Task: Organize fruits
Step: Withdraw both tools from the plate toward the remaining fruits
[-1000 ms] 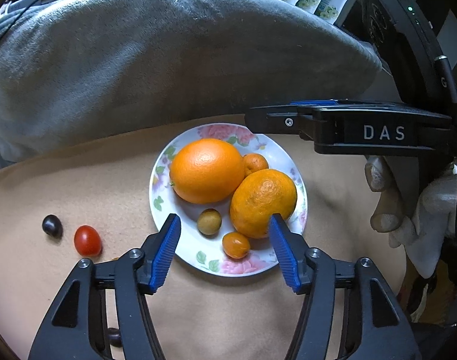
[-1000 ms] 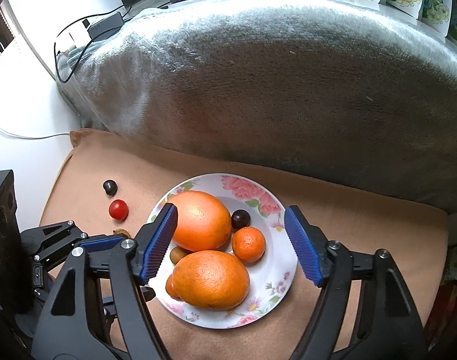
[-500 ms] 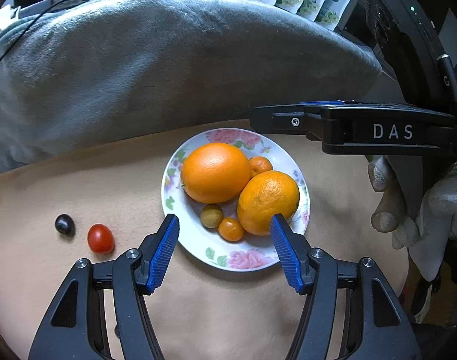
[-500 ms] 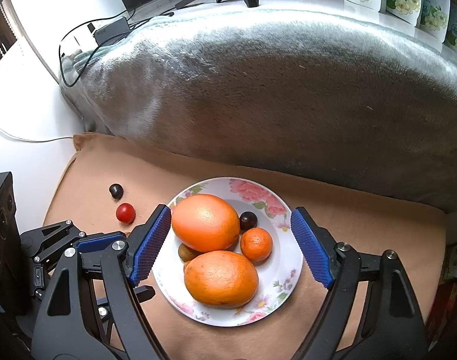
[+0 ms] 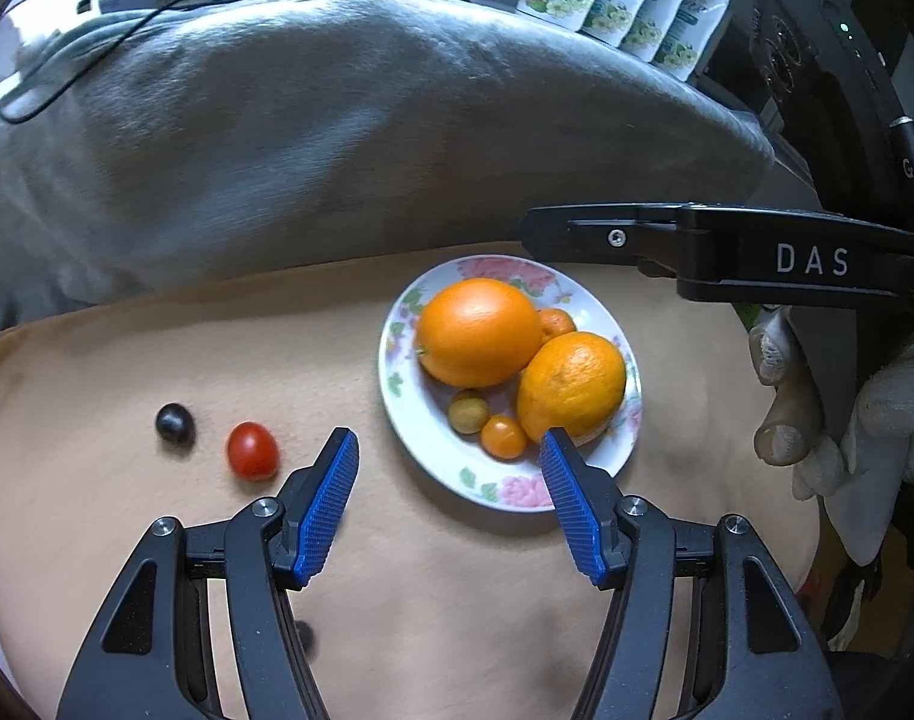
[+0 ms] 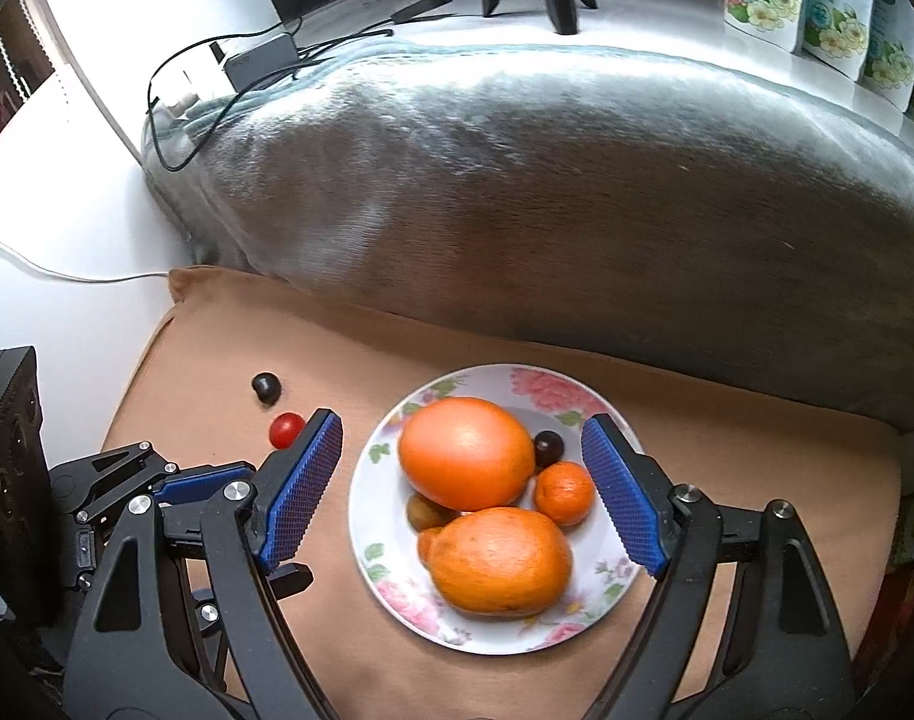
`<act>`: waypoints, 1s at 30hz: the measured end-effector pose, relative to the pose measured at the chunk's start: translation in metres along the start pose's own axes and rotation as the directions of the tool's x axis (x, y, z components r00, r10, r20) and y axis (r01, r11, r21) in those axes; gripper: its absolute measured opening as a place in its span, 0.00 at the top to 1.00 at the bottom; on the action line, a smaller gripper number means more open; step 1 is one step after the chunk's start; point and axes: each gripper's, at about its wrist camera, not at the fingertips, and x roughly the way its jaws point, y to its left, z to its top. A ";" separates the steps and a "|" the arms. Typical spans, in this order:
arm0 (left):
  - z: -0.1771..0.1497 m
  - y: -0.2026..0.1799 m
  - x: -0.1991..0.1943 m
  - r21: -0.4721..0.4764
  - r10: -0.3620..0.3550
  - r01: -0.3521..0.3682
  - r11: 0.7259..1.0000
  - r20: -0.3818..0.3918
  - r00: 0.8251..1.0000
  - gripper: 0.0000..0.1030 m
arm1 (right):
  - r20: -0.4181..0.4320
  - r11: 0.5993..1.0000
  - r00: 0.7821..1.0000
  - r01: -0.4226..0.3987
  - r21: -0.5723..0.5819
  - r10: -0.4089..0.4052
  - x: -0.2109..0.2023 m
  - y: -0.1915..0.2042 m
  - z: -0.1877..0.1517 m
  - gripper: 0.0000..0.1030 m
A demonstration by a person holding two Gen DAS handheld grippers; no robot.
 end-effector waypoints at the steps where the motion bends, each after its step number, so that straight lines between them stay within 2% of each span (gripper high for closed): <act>1: -0.002 0.003 -0.003 -0.005 0.005 -0.005 1.000 0.003 1.000 0.39 | 0.001 1.000 1.000 -0.004 -0.002 0.004 0.001 0.002 0.000 0.18; 9: -0.029 0.035 -0.024 -0.063 0.072 -0.072 0.995 -0.001 0.997 0.39 | 0.023 0.999 0.999 -0.036 -0.021 0.036 0.006 0.019 0.002 0.18; 17: -0.062 0.067 -0.037 -0.144 0.127 -0.129 0.981 -0.022 0.992 0.39 | 0.015 0.992 0.997 -0.072 -0.108 0.074 0.013 0.049 0.005 0.18; 26: -0.084 0.072 -0.028 -0.168 0.105 -0.110 0.980 -0.042 0.994 0.41 | -0.097 0.971 0.990 -0.122 -0.205 0.104 0.045 0.087 0.003 0.18; 30: -0.092 0.074 -0.016 -0.193 0.082 -0.093 0.977 -0.062 0.995 0.50 | -0.134 0.959 0.984 -0.147 -0.244 0.117 0.058 0.103 0.000 0.18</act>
